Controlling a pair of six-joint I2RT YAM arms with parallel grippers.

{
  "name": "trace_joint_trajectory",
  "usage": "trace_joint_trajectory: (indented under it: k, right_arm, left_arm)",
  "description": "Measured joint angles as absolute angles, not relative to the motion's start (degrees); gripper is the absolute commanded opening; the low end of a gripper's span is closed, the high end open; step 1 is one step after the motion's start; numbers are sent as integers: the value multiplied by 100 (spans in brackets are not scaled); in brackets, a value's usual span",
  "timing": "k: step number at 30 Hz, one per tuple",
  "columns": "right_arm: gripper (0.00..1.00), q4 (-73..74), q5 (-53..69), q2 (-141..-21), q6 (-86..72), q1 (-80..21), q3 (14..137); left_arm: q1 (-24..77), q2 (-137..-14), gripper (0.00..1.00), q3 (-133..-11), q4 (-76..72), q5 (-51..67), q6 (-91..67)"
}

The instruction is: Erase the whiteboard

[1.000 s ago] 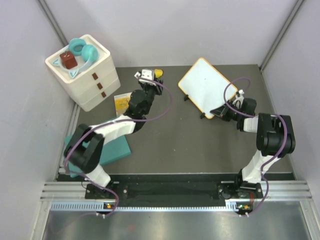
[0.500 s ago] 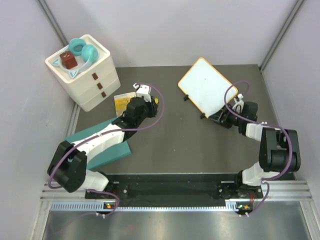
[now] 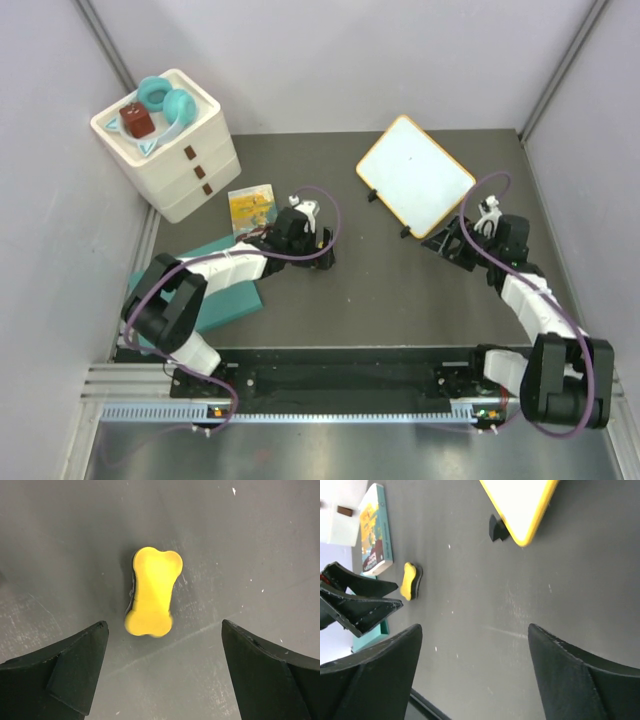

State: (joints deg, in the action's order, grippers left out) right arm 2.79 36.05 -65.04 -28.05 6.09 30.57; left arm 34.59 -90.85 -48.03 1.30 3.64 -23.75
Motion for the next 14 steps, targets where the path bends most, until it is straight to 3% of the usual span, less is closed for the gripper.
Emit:
trace_joint_trajectory:
  k: [6,14]
  right_arm:
    - [99,740,3374,-5859,-2718,607,2958]
    - [99,926,3116,-5284,-2714,604,2729]
  left_arm:
    - [3459,-8691,99,-4751,266,384,-2445]
    - [3459,-7199,99,-4294,301,161,-2561]
